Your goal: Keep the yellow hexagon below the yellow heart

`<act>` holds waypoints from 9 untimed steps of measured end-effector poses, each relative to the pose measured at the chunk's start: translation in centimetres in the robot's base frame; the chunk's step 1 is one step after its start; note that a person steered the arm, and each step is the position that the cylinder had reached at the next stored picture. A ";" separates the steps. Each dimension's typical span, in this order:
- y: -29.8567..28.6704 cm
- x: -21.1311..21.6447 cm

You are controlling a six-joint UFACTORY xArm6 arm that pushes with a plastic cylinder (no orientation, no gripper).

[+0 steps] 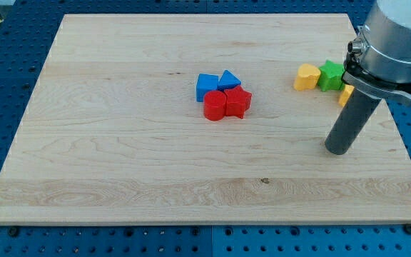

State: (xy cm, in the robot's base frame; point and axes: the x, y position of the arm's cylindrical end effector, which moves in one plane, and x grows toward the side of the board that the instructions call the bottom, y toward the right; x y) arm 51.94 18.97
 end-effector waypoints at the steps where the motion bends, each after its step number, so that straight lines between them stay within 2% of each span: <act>1: 2.6 0.0; 2: 6.2 -0.4; 3: 8.4 -4.0; 5: 8.8 -9.5; 9: 8.7 -9.9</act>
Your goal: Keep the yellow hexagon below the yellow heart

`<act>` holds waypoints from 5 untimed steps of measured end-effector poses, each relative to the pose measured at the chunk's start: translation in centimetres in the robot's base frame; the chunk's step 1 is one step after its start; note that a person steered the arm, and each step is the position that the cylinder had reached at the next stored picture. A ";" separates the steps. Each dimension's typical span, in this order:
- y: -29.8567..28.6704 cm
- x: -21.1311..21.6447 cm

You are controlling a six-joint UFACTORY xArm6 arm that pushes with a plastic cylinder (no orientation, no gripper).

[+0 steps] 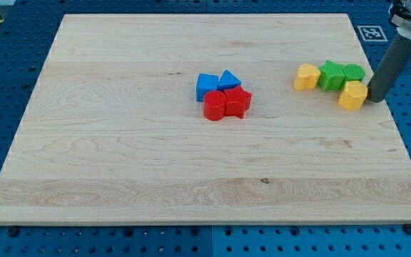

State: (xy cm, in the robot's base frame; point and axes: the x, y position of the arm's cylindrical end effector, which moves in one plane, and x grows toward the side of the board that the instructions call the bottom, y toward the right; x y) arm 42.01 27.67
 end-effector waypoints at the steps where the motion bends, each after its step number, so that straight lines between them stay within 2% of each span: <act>1: -0.1 0.0; 3: -0.7 0.0; 5: -4.3 0.0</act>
State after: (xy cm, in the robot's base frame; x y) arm 42.01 23.34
